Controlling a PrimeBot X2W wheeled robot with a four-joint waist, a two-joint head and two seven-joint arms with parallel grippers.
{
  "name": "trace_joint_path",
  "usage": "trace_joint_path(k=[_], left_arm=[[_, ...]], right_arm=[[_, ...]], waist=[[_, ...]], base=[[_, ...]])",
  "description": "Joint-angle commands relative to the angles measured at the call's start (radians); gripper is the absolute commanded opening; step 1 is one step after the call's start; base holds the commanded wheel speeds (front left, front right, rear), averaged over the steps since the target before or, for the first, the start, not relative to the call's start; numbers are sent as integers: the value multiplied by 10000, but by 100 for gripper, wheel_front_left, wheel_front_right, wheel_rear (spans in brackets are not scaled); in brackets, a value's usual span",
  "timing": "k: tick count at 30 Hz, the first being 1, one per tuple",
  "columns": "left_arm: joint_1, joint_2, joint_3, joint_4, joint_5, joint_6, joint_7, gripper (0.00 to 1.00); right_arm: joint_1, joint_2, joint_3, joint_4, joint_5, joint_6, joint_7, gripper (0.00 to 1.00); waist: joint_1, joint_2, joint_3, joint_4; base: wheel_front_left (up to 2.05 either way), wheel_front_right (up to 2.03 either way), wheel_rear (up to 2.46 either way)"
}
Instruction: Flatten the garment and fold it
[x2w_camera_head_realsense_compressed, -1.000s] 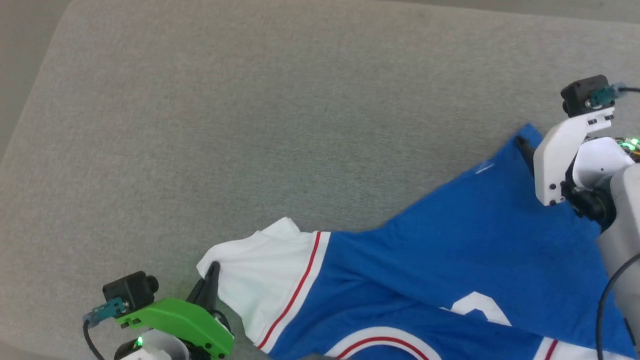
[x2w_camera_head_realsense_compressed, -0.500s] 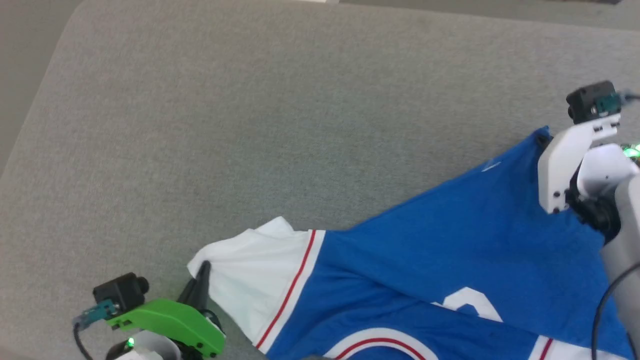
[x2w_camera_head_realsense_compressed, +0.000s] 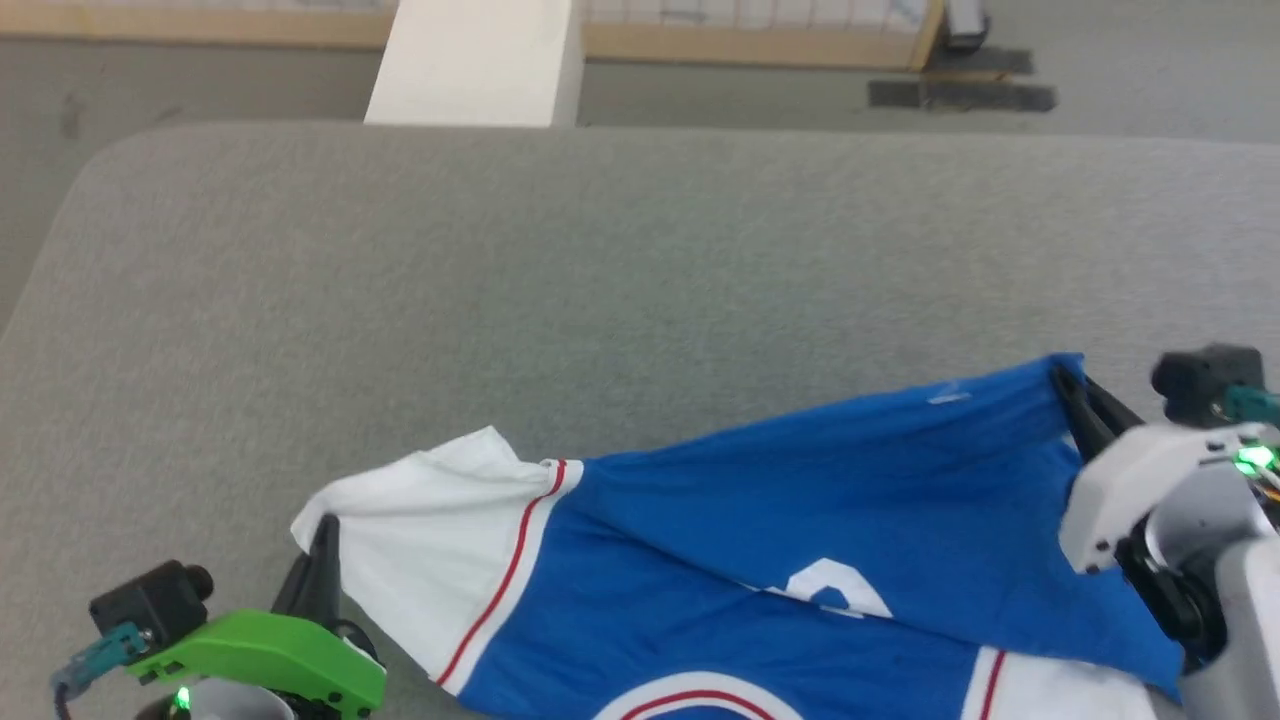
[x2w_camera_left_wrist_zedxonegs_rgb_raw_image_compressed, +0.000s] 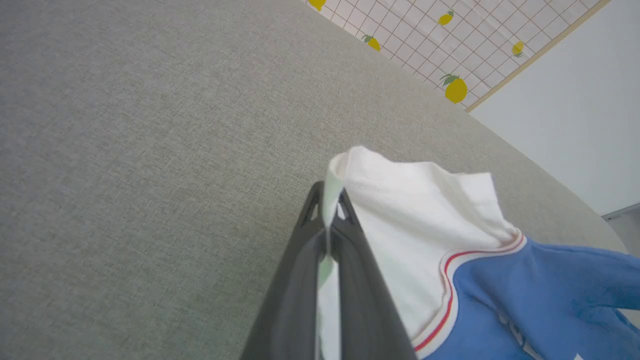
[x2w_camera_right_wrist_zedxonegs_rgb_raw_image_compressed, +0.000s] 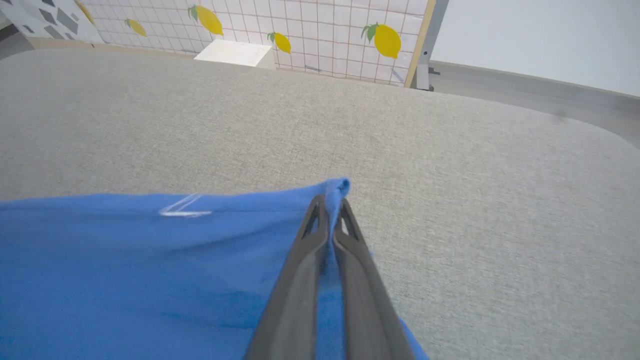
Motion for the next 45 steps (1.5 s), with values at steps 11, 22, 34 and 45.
trace_joint_path(k=[11, 22, 34, 45], left_arm=[[-2764, 992, -120, -876, -519, -708, 1406, 0], [-8105, 1332, -159, -123, -211, -352, 2493, 0], [-15051, 1041, -84, 2544, 1309, 232, 867, 0], [-18057, 742, 33, 4407, 1394, -661, -1247, 0]], right_arm=[[-255, -825, -449, -2301, -87, -15, 1118, 0], [-4286, -2277, 1131, -2589, 41, -15, 2652, 0], [-9901, -2013, 1825, -590, -717, -15, 2263, 0], [-11740, -1077, 1582, 663, -2605, -15, 20, 0]], waist=[[0, 0, -592, -1061], [0, 0, 1071, -1496], [0, 0, 3827, -1751], [0, 0, 4428, -1537]], base=[[0, 0, 0], [0, 0, 0], [0, 0, 0], [0, 0, 0]])
